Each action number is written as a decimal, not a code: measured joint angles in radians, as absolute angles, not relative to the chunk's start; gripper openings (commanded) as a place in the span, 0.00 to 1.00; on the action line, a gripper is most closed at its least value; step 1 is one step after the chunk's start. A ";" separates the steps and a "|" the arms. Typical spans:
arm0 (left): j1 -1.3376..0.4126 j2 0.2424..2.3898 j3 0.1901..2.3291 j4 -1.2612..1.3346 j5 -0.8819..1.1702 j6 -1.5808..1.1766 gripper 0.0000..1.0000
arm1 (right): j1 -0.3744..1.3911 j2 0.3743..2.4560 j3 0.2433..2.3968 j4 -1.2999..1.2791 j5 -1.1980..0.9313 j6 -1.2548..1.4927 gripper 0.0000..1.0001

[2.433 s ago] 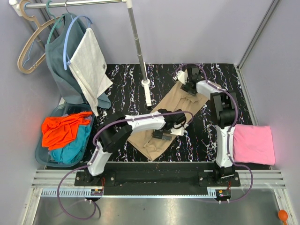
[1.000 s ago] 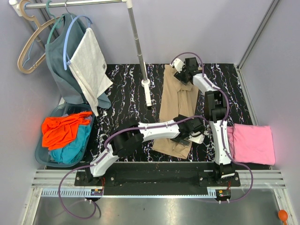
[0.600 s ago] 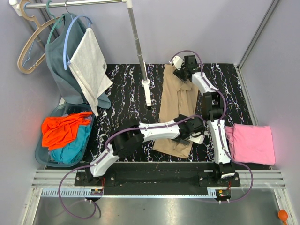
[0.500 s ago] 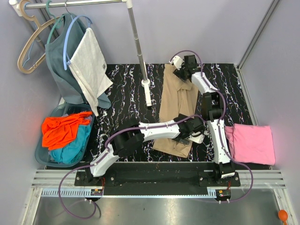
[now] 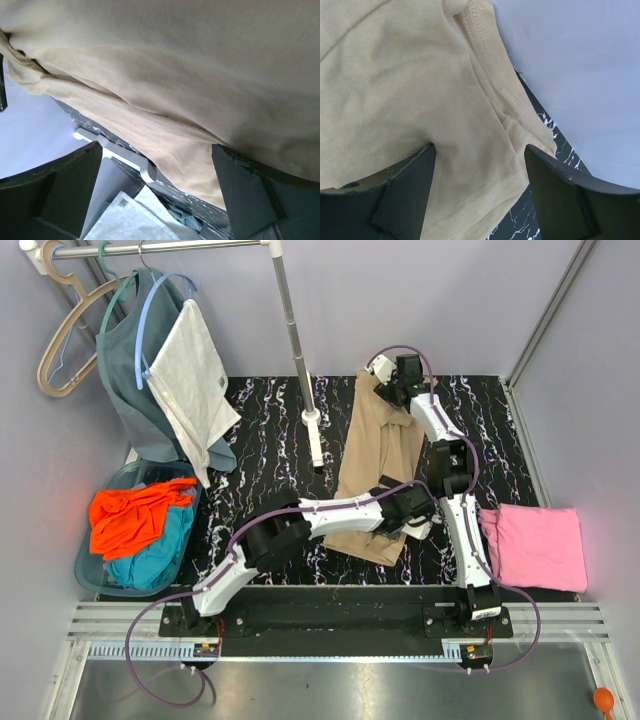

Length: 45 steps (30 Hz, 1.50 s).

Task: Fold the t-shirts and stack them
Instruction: Fold the tshirt

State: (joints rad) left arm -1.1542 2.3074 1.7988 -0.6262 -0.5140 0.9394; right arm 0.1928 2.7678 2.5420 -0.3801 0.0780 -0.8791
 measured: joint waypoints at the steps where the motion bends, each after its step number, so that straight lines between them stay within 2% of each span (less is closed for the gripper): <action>1: -1.151 2.307 1.799 -0.622 -0.514 0.940 0.99 | 0.191 2.769 2.543 -0.380 0.082 -0.879 0.79; 2: -1.148 2.307 1.799 -0.618 -0.514 0.940 0.99 | 0.189 2.769 2.543 -0.380 0.086 -0.878 0.80; 3: -1.146 2.307 1.799 -0.614 -0.514 0.940 0.99 | 0.188 2.769 2.543 -0.379 0.087 -0.875 0.87; 7: -1.139 2.296 1.787 -0.589 -0.511 0.935 0.99 | 0.186 2.758 2.522 -0.357 0.089 -0.846 1.00; 21: -1.123 2.071 1.654 -0.430 -0.505 0.871 0.99 | 0.189 2.477 2.169 -0.269 0.089 -0.749 1.00; 24: -1.143 1.971 1.593 -0.400 -0.505 0.842 0.99 | 0.190 2.376 2.070 -0.250 0.096 -0.742 1.00; 30: -1.117 1.674 1.400 -0.327 -0.523 0.780 0.99 | 0.192 2.103 1.722 -0.199 0.147 -0.736 1.00; 35: -1.030 1.490 1.303 -0.326 -0.514 0.728 0.99 | 0.192 1.896 1.429 -0.215 0.174 -0.731 1.00; 40: -0.894 1.386 1.213 -0.319 -0.466 0.700 0.99 | 0.221 1.681 1.207 -0.351 0.118 -0.682 1.00; 43: -0.793 1.369 1.171 -0.298 -0.418 0.687 0.99 | 0.328 1.559 1.105 -0.417 0.104 -0.649 1.00; 45: -0.726 1.377 1.163 -0.290 -0.380 0.676 0.99 | 0.479 1.484 1.037 -0.456 0.090 -0.627 1.00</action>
State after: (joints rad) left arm -0.7258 1.3773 1.1625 -0.2901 -0.3801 0.6758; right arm 0.4789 1.4837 1.0374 -0.4561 0.0902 -0.6270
